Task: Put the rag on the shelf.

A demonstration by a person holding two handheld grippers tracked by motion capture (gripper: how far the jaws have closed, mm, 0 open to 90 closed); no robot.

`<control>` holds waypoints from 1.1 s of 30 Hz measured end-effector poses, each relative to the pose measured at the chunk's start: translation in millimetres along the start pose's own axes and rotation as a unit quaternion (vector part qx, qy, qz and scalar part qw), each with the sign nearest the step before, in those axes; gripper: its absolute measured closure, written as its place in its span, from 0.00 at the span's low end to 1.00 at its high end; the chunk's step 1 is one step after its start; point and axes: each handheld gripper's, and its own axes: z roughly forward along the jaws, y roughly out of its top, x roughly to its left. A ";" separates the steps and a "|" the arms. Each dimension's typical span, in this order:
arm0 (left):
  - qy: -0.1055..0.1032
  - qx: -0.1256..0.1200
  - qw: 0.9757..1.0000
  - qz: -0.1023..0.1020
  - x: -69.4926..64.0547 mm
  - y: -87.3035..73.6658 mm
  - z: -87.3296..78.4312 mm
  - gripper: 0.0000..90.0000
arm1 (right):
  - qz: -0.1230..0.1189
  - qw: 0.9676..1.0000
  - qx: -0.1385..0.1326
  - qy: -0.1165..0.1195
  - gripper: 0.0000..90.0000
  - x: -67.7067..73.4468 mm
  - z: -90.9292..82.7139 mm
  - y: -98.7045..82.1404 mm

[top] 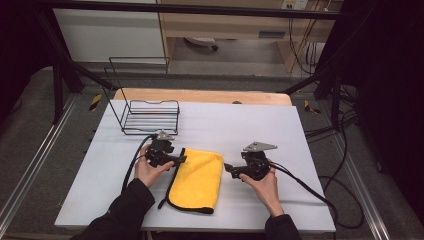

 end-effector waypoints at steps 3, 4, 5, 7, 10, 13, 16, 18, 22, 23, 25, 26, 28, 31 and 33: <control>0.004 0.017 1.000 -0.006 5.0 2.9 13.3 0.41 | 0.000 1.000 0.001 -0.003 0.17 -1.6 -2.1 -5.5; 0.005 0.020 1.000 -0.009 6.6 3.0 17.1 0.43 | 0.004 1.000 0.004 -0.004 0.16 -2.6 -2.8 -9.7; -0.002 0.019 1.000 -0.017 8.6 2.7 19.6 0.43 | 0.004 1.000 0.004 -0.004 0.16 -2.6 -2.8 -9.7; -0.019 0.015 0.999 -0.033 11.2 2.1 21.9 0.49 | 0.005 1.000 0.011 -0.005 0.15 -2.2 -2.5 -11.0; -0.019 0.016 0.999 -0.020 7.5 1.5 22.9 0.58 | 0.023 1.000 0.012 0.003 0.16 -1.0 0.2 -11.4; -0.027 0.015 0.999 -0.022 3.2 0.9 23.5 0.67 | 0.029 0.999 0.011 0.007 0.16 -1.0 1.4 -11.3; -0.025 0.016 0.999 -0.023 -0.2 0.8 23.6 0.72 | 0.038 0.999 0.007 0.009 0.16 -0.8 2.5 -10.4; -0.025 0.018 0.999 -0.024 -1.3 0.4 23.2 0.75 | 0.044 0.999 0.003 0.012 0.16 -0.8 3.4 -9.6; -0.026 0.021 0.999 -0.023 -3.2 0.5 22.7 0.82 | 0.047 0.999 0.002 0.010 0.16 -0.1 7.9 -7.6; -0.026 0.021 0.999 -0.022 -3.4 0.6 22.6 0.83 | 0.045 0.999 0.003 0.007 0.15 0.9 10.3 -6.6; -0.025 0.020 0.999 -0.024 -4.1 0.8 23.2 0.85 | 0.044 0.999 0.008 0.005 0.16 3.4 16.8 -4.0; -0.025 0.020 0.999 -0.021 -3.8 0.7 23.3 0.85 | 0.042 0.999 0.013 0.004 0.17 4.7 20.7 -2.6; -0.028 0.020 0.999 -0.016 -2.7 0.2 23.4 0.85 | 0.040 0.999 0.021 -0.002 0.21 6.8 29.1 0.3; -0.031 0.019 0.999 -0.017 -1.7 -0.1 23.8 0.85 | 0.043 0.999 0.025 -0.012 0.33 8.7 39.2 4.2; -0.031 0.019 0.999 -0.014 -1.4 -0.3 24.0 0.84 | 0.055 0.998 0.030 -0.016 0.46 9.0 46.3 7.7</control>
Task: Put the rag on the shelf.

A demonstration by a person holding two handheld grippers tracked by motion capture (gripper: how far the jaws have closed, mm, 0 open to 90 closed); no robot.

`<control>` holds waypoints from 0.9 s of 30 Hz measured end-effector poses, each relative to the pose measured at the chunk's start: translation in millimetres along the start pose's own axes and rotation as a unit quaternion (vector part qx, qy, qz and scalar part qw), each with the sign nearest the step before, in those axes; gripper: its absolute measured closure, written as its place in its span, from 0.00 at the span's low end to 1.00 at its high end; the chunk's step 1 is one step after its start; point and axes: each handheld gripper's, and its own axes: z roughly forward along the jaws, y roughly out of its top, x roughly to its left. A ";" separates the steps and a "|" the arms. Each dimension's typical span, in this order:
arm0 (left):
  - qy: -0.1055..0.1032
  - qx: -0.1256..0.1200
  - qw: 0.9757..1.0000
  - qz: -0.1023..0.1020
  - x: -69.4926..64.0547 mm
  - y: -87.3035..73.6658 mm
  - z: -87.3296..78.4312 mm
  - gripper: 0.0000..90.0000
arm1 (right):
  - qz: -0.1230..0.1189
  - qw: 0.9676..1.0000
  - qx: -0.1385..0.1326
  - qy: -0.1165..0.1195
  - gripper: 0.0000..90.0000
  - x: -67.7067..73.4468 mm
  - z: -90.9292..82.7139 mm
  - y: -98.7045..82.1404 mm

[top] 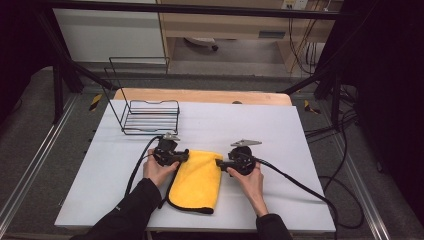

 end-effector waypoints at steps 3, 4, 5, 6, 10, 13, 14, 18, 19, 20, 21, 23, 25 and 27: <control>0.002 0.000 1.000 0.006 -0.6 0.0 0.1 0.84 | 0.014 1.000 0.000 -0.002 0.54 -0.6 4.1 1.3; 0.003 0.000 1.000 0.007 -0.9 0.0 0.2 0.84 | 0.018 1.000 0.003 -0.001 0.58 -1.0 6.2 1.5; 0.003 -0.002 1.000 0.008 -1.4 -0.2 0.5 0.84 | 0.024 1.000 0.009 0.001 0.60 -1.0 8.1 1.4; 0.005 -0.002 1.000 0.010 -1.8 -0.3 0.4 0.84 | 0.027 1.000 0.012 0.003 0.63 -1.3 9.9 0.9; 0.004 -0.002 1.000 0.016 -1.5 -0.6 0.3 0.83 | 0.036 0.999 0.017 0.008 0.75 -1.1 10.0 1.0; 0.005 -0.005 1.000 0.023 -1.9 -1.1 0.4 0.83 | 0.047 0.998 0.021 0.022 0.83 -0.5 11.3 1.1; 0.004 -0.006 1.000 0.024 -1.8 -1.4 0.5 0.83 | 0.050 0.998 0.023 0.024 0.84 -0.8 11.6 1.3; -0.004 -0.008 1.000 0.013 0.8 -1.7 0.2 0.84 | 0.056 0.998 0.027 0.029 0.90 -0.8 11.3 2.8; -0.005 -0.009 1.000 0.007 1.1 -1.7 0.3 0.84 | 0.057 0.998 0.027 0.029 0.91 -0.8 11.1 3.1; -0.007 -0.008 1.000 0.006 1.5 -1.5 -0.1 0.85 | 0.056 0.998 0.027 0.030 0.91 -1.0 11.1 3.1; -0.007 -0.008 1.000 0.005 1.8 -1.4 -0.4 0.86 | 0.056 0.998 0.027 0.030 0.92 -1.1 10.9 3.3; -0.008 -0.010 1.000 0.000 2.2 -1.2 -1.4 0.87 | 0.052 0.998 0.025 0.030 0.92 -1.2 10.0 3.5; -0.010 -0.013 1.000 -0.001 2.6 -1.3 -4.0 0.88 | 0.048 0.998 0.022 0.031 0.93 -0.9 7.4 4.3; -0.007 -0.024 1.000 0.001 0.7 -0.9 -8.1 0.88 | 0.045 0.998 0.013 0.033 0.93 0.2 3.0 5.7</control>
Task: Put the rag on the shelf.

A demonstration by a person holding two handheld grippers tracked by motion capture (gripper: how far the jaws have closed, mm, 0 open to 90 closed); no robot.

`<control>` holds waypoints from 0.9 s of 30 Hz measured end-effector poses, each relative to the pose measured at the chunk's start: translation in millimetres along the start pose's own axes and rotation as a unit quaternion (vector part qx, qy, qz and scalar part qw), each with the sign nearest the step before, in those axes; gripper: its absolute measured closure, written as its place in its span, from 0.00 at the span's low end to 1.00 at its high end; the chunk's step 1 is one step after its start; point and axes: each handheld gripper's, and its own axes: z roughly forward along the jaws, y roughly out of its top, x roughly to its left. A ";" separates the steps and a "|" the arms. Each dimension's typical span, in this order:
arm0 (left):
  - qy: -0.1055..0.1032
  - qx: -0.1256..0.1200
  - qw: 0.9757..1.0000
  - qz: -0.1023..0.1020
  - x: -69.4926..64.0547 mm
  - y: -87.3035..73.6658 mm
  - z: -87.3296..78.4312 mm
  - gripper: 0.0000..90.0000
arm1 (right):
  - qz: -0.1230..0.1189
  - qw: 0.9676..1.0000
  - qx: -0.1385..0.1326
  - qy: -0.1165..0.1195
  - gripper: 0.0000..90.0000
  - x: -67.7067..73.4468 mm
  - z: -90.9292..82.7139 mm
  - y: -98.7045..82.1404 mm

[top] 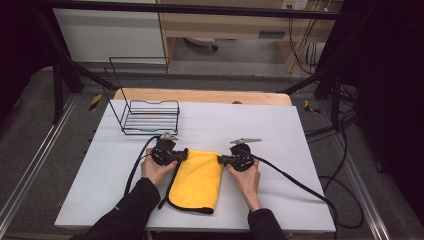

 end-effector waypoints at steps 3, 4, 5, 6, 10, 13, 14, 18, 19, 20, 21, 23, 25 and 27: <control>-0.002 -0.021 1.000 0.004 -3.0 1.8 -9.5 0.89 | -0.006 1.000 -0.011 0.007 0.93 2.7 -8.0 2.1; -0.002 -0.026 1.000 0.008 -4.1 2.3 -13.0 0.89 | -0.009 1.000 -0.016 0.010 0.93 3.7 -10.4 2.5; -0.002 -0.031 0.999 0.009 -5.3 2.5 -16.4 0.89 | -0.013 1.000 -0.022 0.011 0.93 4.6 -12.8 2.9; -0.002 -0.036 0.999 0.011 -6.6 2.5 -19.6 0.89 | -0.016 0.999 -0.026 0.013 0.93 6.1 -15.1 3.3; -0.001 -0.056 0.998 0.021 -10.7 1.9 -33.0 0.89 | -0.033 0.999 -0.039 0.015 0.93 13.9 -22.7 7.8; -0.001 -0.073 0.997 0.020 -12.1 0.9 -43.5 0.89 | -0.044 0.997 -0.052 0.019 0.93 20.2 -28.9 11.2; -0.001 -0.078 0.997 0.020 -12.5 0.7 -46.6 0.89 | -0.051 0.997 -0.058 0.019 0.93 22.0 -30.4 11.9; -0.004 -0.096 0.995 0.026 -16.3 0.4 -56.3 0.89 | -0.069 0.995 -0.072 0.023 0.93 27.9 -38.1 12.2; -0.005 -0.102 0.994 0.029 -18.1 0.8 -59.1 0.89 | -0.072 0.994 -0.075 0.022 0.93 28.6 -40.1 12.0; -0.004 -0.106 0.994 0.031 -19.2 1.0 -60.9 0.89 | -0.075 0.994 -0.079 0.023 0.93 29.6 -42.9 12.0; -0.003 -0.110 0.993 0.034 -20.8 1.3 -63.3 0.89 | -0.080 0.993 -0.083 0.024 0.93 29.7 -44.3 12.2; -0.002 -0.115 0.993 0.038 -23.3 1.7 -67.6 0.89 | -0.083 0.992 -0.090 0.028 0.93 30.8 -48.2 12.6; -0.001 -0.119 0.992 0.038 -25.7 2.2 -71.2 0.89 | -0.085 0.991 -0.095 0.032 0.93 31.7 -51.2 13.1; 0.003 -0.123 0.992 0.042 -27.4 2.9 -74.5 0.89 | -0.094 0.990 -0.100 0.030 0.93 33.7 -52.9 13.8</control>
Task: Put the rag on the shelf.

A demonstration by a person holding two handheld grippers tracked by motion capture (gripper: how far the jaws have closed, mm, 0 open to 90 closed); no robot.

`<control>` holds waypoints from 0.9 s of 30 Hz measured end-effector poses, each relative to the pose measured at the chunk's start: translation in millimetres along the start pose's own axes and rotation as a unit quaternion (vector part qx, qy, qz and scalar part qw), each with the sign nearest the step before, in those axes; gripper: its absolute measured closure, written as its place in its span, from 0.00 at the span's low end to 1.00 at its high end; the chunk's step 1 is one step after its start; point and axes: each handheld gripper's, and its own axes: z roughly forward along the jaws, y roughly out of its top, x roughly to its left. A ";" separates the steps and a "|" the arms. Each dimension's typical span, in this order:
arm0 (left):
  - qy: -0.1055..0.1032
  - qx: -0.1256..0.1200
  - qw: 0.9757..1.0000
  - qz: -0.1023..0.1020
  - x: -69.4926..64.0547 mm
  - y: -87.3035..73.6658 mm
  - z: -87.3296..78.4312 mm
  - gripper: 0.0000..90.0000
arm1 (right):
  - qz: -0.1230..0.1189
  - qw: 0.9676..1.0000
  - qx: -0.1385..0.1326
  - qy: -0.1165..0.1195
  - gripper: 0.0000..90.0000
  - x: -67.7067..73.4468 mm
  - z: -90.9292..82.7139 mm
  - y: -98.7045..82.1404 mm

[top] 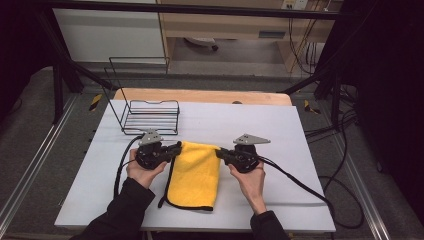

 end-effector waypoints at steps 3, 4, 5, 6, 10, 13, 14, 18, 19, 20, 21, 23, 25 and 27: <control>0.002 -0.008 1.000 -0.002 -1.6 2.1 -3.9 0.89 | -0.010 1.000 -0.007 0.000 0.93 3.8 -2.5 2.6; 0.002 -0.011 1.000 -0.004 -1.6 3.0 -5.6 0.89 | -0.013 1.000 -0.013 0.001 0.93 5.4 -4.9 4.8; 0.001 -0.014 1.000 -0.004 -1.6 4.0 -7.5 0.89 | -0.013 1.000 -0.013 0.001 0.93 5.4 -4.9 4.8; 0.002 -0.019 1.000 -0.005 -2.1 4.9 -8.9 0.89 | -0.014 1.000 -0.017 0.001 0.93 6.4 -6.3 6.0; 0.006 -0.035 0.999 -0.003 -5.0 8.1 -14.9 0.89 | -0.024 0.999 -0.031 0.000 0.93 10.8 -11.9 11.5; 0.009 -0.046 0.999 0.001 -7.3 11.1 -19.8 0.89 | -0.031 0.999 -0.043 -0.002 0.93 14.5 -16.1 15.4; 0.010 -0.050 0.999 0.001 -8.0 12.1 -21.4 0.89 | -0.033 0.998 -0.045 -0.003 0.93 14.9 -16.9 16.4; 0.011 -0.063 0.998 0.005 -10.4 15.7 -27.3 0.89 | -0.042 0.997 -0.058 -0.008 0.93 18.6 -21.4 21.4; 0.013 -0.065 0.998 0.006 -10.9 16.5 -28.6 0.89 | -0.047 0.997 -0.063 -0.009 0.93 20.8 -23.3 23.8; 0.014 -0.068 0.998 0.007 -11.2 17.5 -29.8 0.89 | -0.047 0.997 -0.063 -0.009 0.93 20.8 -23.3 23.8; 0.015 -0.070 0.997 0.007 -11.6 18.4 -30.8 0.89 | -0.049 0.997 -0.065 -0.010 0.93 21.7 -24.0 25.0; 0.017 -0.075 0.997 0.009 -11.4 20.3 -33.5 0.89 | -0.052 0.996 -0.070 -0.011 0.93 23.9 -25.4 27.3; 0.019 -0.080 0.997 0.009 -11.0 22.7 -36.4 0.89 | -0.056 0.995 -0.076 -0.013 0.93 26.4 -26.5 29.8; 0.021 -0.086 0.996 0.008 -10.7 24.6 -38.4 0.89 | -0.062 0.995 -0.082 -0.016 0.93 28.7 -27.5 32.7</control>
